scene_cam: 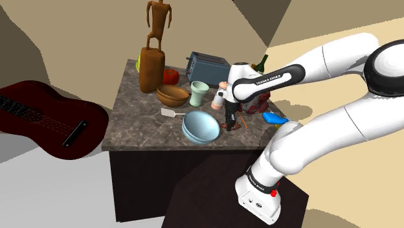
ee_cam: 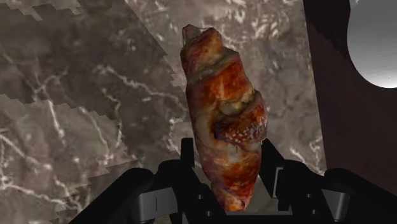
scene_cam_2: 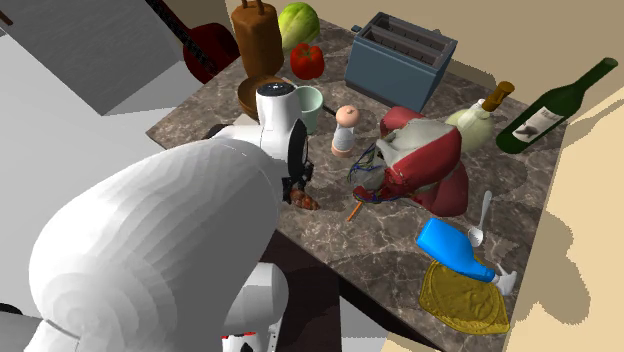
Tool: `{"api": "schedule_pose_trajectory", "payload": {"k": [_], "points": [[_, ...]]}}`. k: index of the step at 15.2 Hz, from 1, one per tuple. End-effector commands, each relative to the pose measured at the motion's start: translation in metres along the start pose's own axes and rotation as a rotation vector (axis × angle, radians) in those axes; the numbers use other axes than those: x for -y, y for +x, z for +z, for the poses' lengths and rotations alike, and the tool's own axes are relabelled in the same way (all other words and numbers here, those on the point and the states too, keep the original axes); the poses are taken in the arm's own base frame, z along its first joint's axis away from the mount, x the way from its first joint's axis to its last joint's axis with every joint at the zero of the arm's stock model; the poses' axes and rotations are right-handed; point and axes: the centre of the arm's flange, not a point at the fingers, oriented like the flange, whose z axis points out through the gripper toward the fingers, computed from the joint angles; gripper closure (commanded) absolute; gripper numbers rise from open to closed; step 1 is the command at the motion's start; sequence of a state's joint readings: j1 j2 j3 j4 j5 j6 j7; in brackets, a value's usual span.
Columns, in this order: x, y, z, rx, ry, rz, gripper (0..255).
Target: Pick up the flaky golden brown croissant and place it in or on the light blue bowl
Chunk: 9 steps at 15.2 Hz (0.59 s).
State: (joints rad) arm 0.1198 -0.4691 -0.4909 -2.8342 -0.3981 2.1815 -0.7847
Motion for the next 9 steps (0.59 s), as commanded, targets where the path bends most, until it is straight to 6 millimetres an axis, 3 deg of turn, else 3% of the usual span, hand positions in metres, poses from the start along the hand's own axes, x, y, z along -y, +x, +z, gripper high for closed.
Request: {"api": "schedule_pose_trajectory", "payload": {"k": [1, 9], "points": [[0.001, -0.003, -0.01, 0.001, 0.001, 0.0, 255], [0.005, -0.01, -0.052, 0.001, 0.001, 0.0, 255]]}}
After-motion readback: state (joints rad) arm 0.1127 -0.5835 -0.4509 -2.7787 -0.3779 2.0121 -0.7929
